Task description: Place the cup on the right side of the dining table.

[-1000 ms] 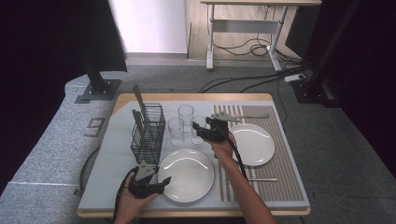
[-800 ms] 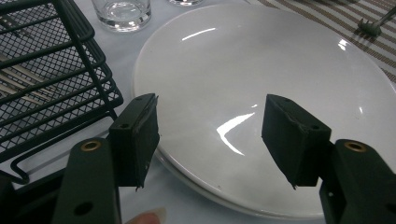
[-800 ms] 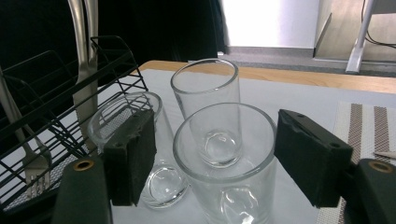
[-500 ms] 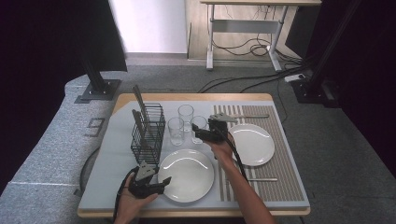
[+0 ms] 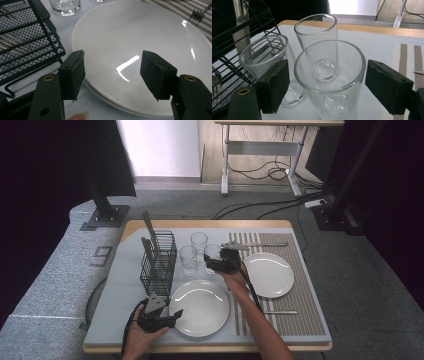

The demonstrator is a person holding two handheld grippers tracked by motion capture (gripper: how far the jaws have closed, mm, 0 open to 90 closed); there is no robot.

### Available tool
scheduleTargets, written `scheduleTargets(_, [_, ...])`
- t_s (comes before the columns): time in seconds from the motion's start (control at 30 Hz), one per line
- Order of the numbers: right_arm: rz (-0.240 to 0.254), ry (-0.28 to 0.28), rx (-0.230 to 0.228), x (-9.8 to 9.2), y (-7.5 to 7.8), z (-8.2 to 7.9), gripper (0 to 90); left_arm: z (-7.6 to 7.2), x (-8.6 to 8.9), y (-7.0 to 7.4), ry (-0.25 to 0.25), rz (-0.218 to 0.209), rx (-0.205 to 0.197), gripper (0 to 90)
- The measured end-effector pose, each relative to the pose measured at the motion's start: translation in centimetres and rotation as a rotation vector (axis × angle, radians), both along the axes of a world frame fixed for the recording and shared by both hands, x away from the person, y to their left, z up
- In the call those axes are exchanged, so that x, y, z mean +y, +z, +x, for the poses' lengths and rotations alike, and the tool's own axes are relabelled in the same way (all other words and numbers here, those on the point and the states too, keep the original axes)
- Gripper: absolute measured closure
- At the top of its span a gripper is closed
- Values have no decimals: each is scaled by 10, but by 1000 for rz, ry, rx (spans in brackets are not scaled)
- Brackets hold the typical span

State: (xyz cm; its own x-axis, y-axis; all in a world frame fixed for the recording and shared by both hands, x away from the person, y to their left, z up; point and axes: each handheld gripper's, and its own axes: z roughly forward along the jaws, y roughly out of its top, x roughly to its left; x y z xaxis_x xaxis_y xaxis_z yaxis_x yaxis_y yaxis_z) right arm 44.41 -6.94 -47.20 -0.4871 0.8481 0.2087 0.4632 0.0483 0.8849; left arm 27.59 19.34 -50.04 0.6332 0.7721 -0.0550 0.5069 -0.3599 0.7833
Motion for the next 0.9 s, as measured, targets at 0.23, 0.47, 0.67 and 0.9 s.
scheduleTargets(0.23, [-13, -6, 11, 4, -4, 5, 189, 0, 0, 0, 1, -1, 0, 364])
scheduleTargets(0.47, [-22, -11, 22, 7, -9, 9, 189, 0, 1, 0, 1, 0, 1, 364])
scheduleTargets(0.67, [-29, -13, 30, 11, -11, 13, 190, 0, 2, 0, 2, 0, 2, 364])
scheduleTargets(0.9, [-32, -20, 33, 12, -12, 17, 195, 0, 2, 0, 4, 0, 2, 364])
